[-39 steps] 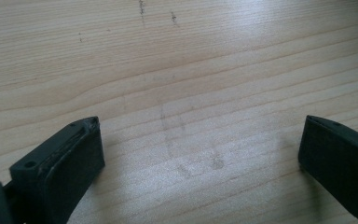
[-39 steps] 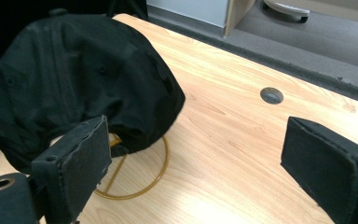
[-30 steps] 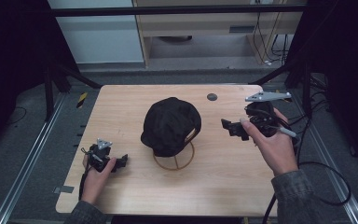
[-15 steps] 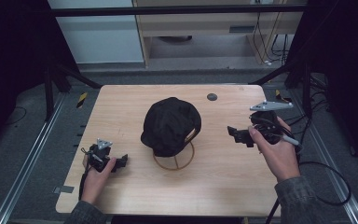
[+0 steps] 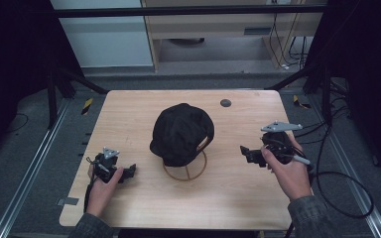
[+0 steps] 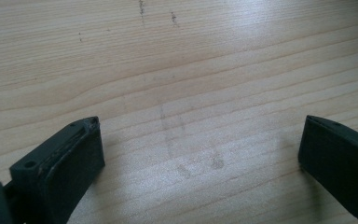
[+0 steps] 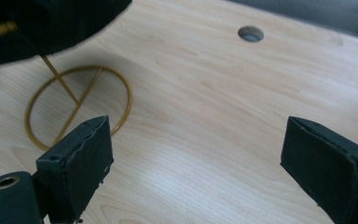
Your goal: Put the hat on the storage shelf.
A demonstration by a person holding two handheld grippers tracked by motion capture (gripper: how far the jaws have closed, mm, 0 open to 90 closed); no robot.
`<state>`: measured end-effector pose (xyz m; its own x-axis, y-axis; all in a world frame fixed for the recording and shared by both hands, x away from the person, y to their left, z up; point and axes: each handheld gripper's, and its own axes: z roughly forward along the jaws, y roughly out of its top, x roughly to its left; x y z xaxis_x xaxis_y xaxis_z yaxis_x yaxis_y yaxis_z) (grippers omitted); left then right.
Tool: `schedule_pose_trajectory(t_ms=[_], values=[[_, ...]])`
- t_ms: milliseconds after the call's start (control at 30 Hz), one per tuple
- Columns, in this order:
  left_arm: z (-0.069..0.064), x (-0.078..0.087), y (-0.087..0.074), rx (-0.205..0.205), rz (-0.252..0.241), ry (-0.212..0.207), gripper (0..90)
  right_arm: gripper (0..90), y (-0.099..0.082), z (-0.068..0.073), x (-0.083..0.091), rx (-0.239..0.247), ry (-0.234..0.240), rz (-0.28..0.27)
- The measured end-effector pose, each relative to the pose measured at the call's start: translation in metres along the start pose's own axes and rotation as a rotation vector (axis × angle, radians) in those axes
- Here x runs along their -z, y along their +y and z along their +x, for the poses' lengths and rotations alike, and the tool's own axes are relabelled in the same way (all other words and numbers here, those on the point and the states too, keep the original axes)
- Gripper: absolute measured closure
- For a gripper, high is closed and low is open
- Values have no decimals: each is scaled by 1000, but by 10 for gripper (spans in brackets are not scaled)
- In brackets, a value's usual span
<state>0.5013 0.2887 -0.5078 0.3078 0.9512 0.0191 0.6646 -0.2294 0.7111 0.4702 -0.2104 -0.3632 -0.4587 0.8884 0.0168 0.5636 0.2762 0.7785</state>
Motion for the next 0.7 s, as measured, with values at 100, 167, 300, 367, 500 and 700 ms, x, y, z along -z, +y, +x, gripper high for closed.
schedule_pose_trajectory(t_ms=[100, 167, 300, 367, 500, 700], values=[[0, 0, 0, 0, 0, 0, 0, 91, -12, 2, -11, -7, 6, 21], [0, 0, 0, 1, 0, 0, 0, 91, -22, 5, -20, -12, 13, 37], [0, 0, 0, 0, 0, 0, 0, 93, -38, 9, -38, -25, 27, 62], [0, 0, 0, 0, 0, 0, 0, 95, -47, 10, -49, -37, 28, 70], [0, 0, 0, 0, 0, 0, 0, 99, -66, 15, -74, -68, 33, 100], [0, 0, 0, 0, -1, 0, 0, 104, -85, 18, -99, -68, 5, 124]])
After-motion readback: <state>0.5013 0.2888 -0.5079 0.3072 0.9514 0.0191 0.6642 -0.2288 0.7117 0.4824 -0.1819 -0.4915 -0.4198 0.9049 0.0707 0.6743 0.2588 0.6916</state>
